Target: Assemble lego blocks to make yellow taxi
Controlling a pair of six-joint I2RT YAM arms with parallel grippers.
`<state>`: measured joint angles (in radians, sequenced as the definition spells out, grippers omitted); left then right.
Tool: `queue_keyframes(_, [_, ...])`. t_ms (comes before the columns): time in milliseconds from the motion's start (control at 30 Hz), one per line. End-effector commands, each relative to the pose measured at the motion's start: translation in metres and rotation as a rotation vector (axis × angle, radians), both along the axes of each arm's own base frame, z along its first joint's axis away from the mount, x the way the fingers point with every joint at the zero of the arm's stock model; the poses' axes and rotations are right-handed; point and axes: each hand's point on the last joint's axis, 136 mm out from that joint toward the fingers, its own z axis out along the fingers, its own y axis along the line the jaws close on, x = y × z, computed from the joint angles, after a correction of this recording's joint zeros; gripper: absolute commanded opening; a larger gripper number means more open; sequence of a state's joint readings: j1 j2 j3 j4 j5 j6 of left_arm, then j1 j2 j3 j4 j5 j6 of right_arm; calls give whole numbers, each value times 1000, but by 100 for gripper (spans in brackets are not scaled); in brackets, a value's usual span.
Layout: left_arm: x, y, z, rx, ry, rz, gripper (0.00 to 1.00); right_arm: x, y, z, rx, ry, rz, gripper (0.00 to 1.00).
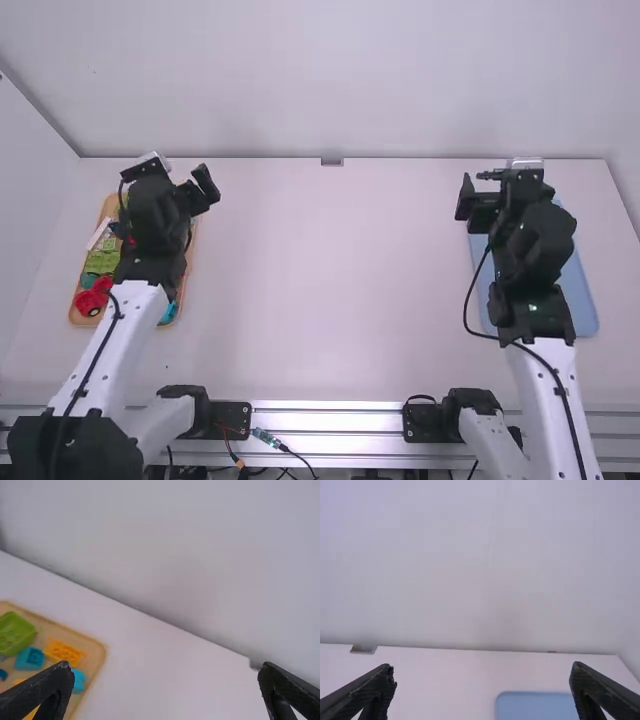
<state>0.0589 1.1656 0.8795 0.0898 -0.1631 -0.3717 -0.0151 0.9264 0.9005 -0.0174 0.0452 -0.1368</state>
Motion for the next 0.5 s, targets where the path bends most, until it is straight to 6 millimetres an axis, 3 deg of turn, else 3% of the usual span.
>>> queue_keyframes(0, [7,20,6,-6,12,51,99,8,1,21,8,-30,2,97])
queue_keyframes(67, [14,32,-2,-25,61,54,99,19,1,26,8,-21,2,99])
queue_keyframes(233, [21,54,-13,-60,128,70,99,36,1,-2,9,57,1,99])
queue_keyframes(467, [35,61,-32,-90,232,70,99,58,0,-41,11,160,1,99])
